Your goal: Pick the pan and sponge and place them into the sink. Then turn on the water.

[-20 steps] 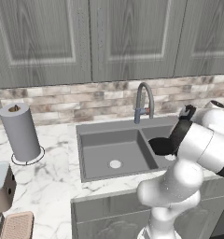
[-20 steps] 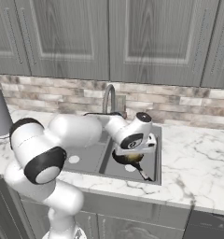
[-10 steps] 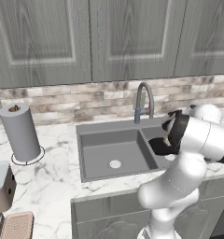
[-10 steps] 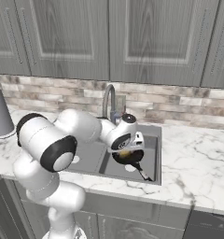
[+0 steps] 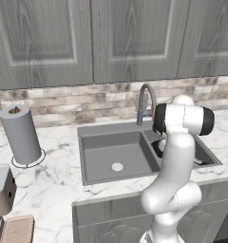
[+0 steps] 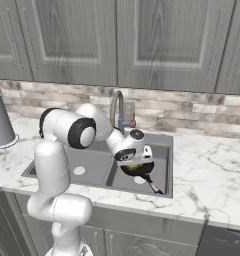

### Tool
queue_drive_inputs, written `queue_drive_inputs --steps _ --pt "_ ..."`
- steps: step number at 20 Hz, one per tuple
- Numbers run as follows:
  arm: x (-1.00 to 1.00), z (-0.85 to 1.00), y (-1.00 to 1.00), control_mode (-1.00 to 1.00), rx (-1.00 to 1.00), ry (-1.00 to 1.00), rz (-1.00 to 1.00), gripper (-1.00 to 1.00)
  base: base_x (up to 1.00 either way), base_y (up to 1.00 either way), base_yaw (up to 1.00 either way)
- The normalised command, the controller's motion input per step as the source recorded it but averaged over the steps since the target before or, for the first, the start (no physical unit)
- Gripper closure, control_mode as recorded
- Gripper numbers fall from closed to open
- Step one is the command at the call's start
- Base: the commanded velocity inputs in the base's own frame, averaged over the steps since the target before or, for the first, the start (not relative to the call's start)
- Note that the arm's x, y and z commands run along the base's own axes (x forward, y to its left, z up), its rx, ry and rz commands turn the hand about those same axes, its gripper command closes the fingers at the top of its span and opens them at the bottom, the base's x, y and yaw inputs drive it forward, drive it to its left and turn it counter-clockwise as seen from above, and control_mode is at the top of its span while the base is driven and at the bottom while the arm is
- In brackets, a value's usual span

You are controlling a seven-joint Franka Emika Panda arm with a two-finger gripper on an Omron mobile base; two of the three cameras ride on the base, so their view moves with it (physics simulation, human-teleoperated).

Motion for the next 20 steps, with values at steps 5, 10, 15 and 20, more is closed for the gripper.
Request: queue_drive_inputs --steps 5,10,15,20 --pt "0.26 -0.18 -0.34 -1.00 0.07 0.00 0.04 1.00 0.00 0.00 0.00" --pt "0.23 -0.22 -0.32 -1.00 0.07 0.00 0.03 1.00 0.00 0.00 0.00" --pt "0.11 0.11 -0.01 -1.00 0.05 0.00 0.00 -1.00 0.00 0.00 0.00" --pt "-0.03 0.87 0.00 -1.00 0.06 0.00 0.00 -1.00 0.00 0.00 0.00"
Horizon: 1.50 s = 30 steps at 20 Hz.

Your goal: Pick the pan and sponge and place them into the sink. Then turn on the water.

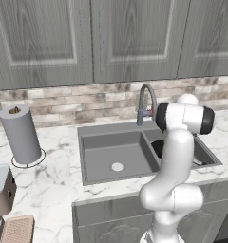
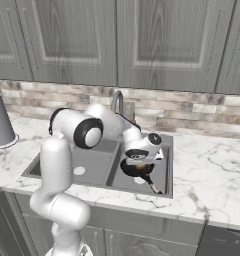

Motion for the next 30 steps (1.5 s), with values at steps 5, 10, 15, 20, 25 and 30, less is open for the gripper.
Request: queue_drive_inputs --steps 5,10,15,20,25,30 --pt "-0.24 1.00 0.05 -1.00 0.07 0.00 0.00 -1.00 0.00 0.00 0.00" --pt "-0.55 0.88 0.07 -1.00 0.09 0.00 -0.04 -1.00 0.00 0.00 0.00" --pt "-0.76 0.82 0.00 -1.00 0.27 -0.04 -0.01 -1.00 0.00 0.00 0.00" --pt "-0.24 0.16 0.02 -1.00 0.21 -0.44 0.14 -1.00 0.00 0.00 0.00" --pt "0.08 0.27 0.04 -1.00 0.03 -0.69 0.26 -1.00 0.00 0.00 0.00" --pt "0.43 0.66 0.00 -1.00 0.00 -0.64 0.21 -1.00 0.00 0.00 0.00"
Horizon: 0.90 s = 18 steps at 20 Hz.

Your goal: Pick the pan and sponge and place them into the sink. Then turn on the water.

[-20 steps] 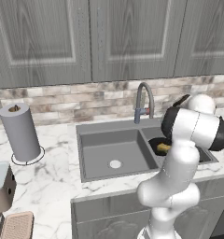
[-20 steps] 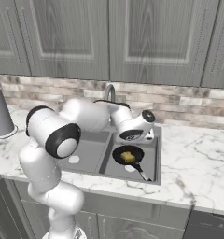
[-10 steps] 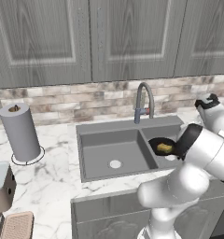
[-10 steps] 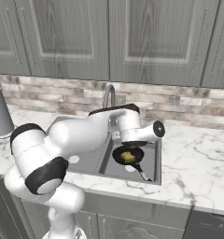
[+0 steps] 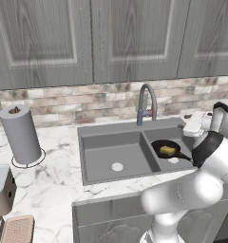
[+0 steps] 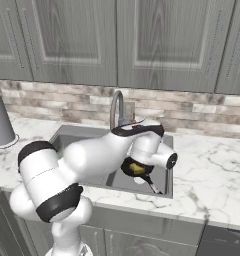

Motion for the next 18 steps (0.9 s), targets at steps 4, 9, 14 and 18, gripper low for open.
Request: queue_drive_inputs --steps 4,9,14,18 --pt "0.48 0.68 0.29 -1.00 -0.04 -0.46 0.15 -1.00 0.00 0.00 0.00" --pt "0.30 0.02 0.38 -1.00 -0.04 -0.22 0.04 -1.00 0.00 0.00 0.00" --pt "0.10 0.00 0.16 -1.00 -0.03 -0.10 0.00 -1.00 0.00 0.00 0.00" --pt "0.42 0.13 0.00 -1.00 0.00 0.00 0.00 -1.00 0.00 0.00 0.00"
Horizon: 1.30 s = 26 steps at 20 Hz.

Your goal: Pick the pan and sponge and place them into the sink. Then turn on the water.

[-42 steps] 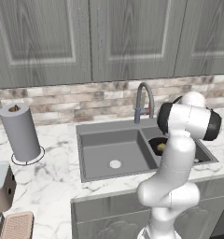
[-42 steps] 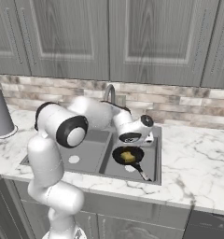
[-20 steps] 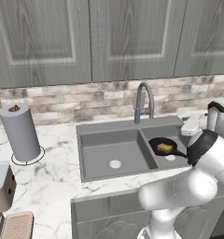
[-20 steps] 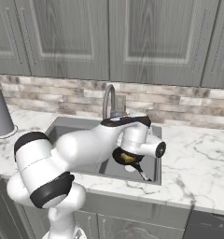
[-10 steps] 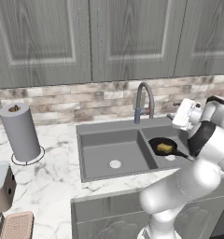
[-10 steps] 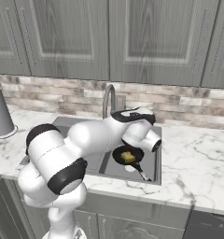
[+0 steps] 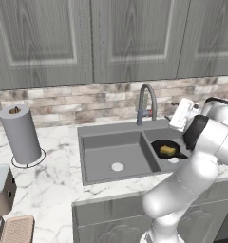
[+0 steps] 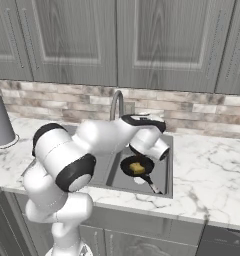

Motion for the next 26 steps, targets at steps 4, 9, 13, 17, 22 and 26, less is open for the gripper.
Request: queue_drive_inputs --steps 4,9,13,17,22,26 --pt "0.60 0.05 -0.06 -1.00 0.02 0.09 0.00 -1.00 0.00 0.00 0.00" --pt "0.20 -0.04 -0.42 -1.00 0.07 0.03 0.03 -1.00 0.00 0.00 0.00" --pt "0.26 -0.04 -0.31 -1.00 0.08 0.03 0.08 -1.00 0.00 0.00 0.00" --pt "0.38 -0.14 -0.04 -1.00 0.03 0.03 0.09 -1.00 0.00 0.00 0.00" --pt "0.15 -0.36 0.00 -1.00 0.00 0.02 0.10 -1.00 0.00 0.00 0.00" --pt "0.13 -0.28 0.12 -1.00 0.00 0.02 0.06 -1.00 0.00 0.00 0.00"
